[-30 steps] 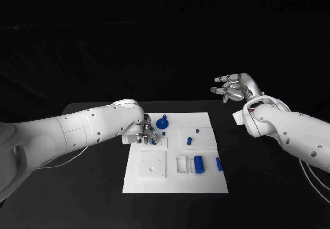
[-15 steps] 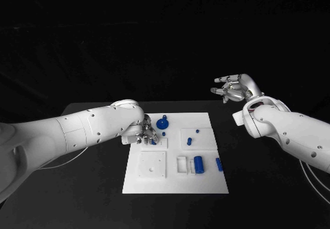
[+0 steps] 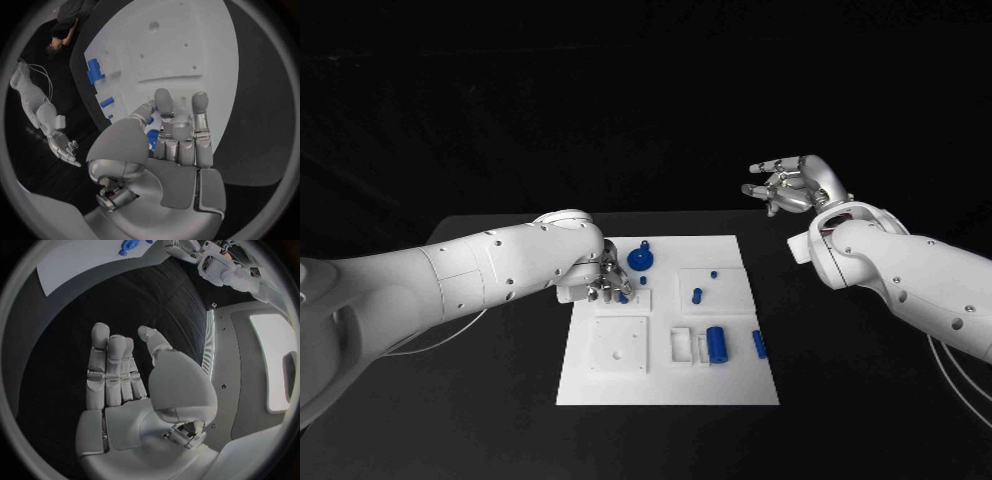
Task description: Assemble the parts on the task board
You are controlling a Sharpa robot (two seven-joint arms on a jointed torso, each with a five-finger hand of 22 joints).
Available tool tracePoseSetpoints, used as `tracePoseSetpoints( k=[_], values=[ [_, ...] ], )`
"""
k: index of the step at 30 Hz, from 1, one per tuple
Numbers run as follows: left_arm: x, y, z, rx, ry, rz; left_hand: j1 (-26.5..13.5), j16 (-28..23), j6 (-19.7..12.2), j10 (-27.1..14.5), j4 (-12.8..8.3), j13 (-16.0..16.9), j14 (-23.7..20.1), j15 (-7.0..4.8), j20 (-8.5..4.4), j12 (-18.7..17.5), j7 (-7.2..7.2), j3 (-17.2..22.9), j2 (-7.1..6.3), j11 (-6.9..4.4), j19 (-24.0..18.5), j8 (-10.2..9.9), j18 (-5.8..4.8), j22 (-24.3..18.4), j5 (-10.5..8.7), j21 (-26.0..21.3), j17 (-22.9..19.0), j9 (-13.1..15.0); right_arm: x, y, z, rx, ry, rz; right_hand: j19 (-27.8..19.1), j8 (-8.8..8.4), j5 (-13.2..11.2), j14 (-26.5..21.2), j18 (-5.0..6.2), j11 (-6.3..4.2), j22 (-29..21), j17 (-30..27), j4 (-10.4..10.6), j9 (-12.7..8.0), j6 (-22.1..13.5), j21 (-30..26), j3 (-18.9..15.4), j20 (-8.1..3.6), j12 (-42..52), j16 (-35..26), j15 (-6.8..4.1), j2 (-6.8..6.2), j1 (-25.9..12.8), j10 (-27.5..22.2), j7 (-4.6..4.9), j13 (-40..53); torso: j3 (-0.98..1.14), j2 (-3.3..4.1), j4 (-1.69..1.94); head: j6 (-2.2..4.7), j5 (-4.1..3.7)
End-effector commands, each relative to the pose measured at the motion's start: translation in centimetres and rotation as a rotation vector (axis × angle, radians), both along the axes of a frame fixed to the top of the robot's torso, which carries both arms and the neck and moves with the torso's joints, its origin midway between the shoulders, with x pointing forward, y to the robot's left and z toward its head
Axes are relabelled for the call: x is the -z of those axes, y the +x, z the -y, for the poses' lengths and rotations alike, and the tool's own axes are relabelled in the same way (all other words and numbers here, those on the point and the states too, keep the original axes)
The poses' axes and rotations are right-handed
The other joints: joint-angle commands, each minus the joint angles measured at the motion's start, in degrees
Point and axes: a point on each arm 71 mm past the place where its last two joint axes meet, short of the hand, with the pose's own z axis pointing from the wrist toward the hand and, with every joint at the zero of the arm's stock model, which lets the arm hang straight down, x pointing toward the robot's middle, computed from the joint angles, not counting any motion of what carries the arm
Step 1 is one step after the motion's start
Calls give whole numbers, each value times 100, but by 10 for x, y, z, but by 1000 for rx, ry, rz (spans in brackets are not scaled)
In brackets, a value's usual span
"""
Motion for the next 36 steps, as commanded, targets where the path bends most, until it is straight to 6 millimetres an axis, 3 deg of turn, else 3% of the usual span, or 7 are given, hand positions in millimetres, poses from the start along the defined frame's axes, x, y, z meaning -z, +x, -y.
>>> tracePoseSetpoints(
  k=[1,11,16,18,21,25,36],
  values=[
    [1,1,0,-2,4,10,-49,-39,1259,157,89,-13,-26,-18,-10,-7,-684,-50,-56,-140,-9,23,-69,110,-90,-25,-21,-9,0,0,-2,-15,-2,-2,190,0,23,-51,39,8,9,-10,-5,-8,-25,-37,23,-3,14,35,-2,5,-72,-39,20,-8,4,1,3,-3,-14],
    [1,2,-3,-10,9,7,-118,-63,1258,157,410,-39,-39,-26,-18,-20,-697,-365,-296,-143,8,23,-84,112,-444,-78,-76,-35,1,0,-1,-15,-2,-4,190,0,23,-51,39,8,9,-10,-5,-8,-25,-37,23,-3,14,35,-2,5,-72,-39,20,-8,1,-3,-1,-9,-20],
    [1,2,-6,-19,12,10,-222,-69,1291,157,668,-52,-46,-27,-17,-27,-703,-527,-483,-142,11,26,-84,113,-1049,-92,-90,-36,1,0,-1,-15,-2,-5,189,-3,28,-54,38,11,8,-12,0,-9,-49,-44,13,-2,11,31,-1,1,-76,-42,22,-11,-1,-2,3,-8,-24],
    [1,3,-7,-23,13,12,-255,-75,1315,157,887,-59,-52,-26,-16,-26,-705,-457,-660,-140,11,25,-84,113,-1327,-100,-103,-34,1,0,-1,-15,-1,-5,189,-3,28,-54,38,11,8,-12,0,-9,-49,-44,13,-2,11,31,-1,1,-76,-42,22,-11,-2,-2,3,-6,-28],
    [1,3,-9,-29,14,19,-250,-78,1346,157,1248,-70,-57,-27,-16,-22,-693,-312,-936,-134,16,27,-83,114,-1512,-109,-113,-23,2,0,-1,-14,-1,-5,189,-3,28,-54,38,11,8,-12,0,-9,-49,-44,13,-2,11,31,-1,1,-76,-42,22,-11,-5,0,0,-2,-28],
    [0,3,-11,-34,14,26,-250,-88,1367,157,1579,-96,-67,-34,-25,-29,-691,-293,-1164,-133,15,24,-85,115,-1545,-113,-127,-27,2,0,-1,-14,-1,-6,189,-3,28,-54,38,11,8,-12,0,-9,-49,-44,13,-2,11,31,-1,1,-76,-42,22,-11,-7,-1,0,3,-23],
    [-2,0,-21,-54,-16,22,-137,-212,1264,158,1896,-185,-131,-33,-34,-106,-651,-415,-1323,-113,-7,0,-87,106,-1554,-137,-311,-93,5,-2,2,-8,-1,-8,192,-2,32,-54,37,12,2,-15,16,-9,-70,-54,-7,-1,10,28,0,7,-80,-42,22,-14,-7,-9,2,51,-16]
  ],
)
